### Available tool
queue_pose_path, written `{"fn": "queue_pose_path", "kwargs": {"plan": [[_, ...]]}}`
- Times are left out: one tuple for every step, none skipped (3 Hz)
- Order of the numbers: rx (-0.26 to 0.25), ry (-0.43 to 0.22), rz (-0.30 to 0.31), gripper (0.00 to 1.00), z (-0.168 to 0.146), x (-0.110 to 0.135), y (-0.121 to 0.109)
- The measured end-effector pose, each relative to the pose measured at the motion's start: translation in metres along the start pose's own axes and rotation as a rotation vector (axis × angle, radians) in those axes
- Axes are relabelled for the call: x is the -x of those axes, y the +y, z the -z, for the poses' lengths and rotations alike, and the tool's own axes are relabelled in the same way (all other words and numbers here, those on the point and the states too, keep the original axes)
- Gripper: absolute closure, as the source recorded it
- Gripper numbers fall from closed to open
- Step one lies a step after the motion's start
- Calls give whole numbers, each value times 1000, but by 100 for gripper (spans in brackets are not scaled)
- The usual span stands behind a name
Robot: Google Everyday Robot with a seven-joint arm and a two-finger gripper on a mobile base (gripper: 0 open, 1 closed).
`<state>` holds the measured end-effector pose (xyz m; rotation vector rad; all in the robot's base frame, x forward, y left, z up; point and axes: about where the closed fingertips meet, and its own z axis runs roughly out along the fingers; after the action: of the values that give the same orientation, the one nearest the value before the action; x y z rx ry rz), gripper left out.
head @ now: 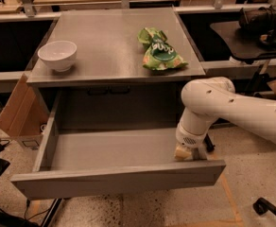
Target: Open top drawer
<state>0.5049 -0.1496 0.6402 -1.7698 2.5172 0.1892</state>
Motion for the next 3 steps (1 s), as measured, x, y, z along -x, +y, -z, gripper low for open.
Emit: {"fn": "queue_pose_path", "kwargs": {"plan": [[26,4,0,100,18,-4,30],[60,3,11,100,36,-4,57],[136,-21,70,100,67,2,100]]}}
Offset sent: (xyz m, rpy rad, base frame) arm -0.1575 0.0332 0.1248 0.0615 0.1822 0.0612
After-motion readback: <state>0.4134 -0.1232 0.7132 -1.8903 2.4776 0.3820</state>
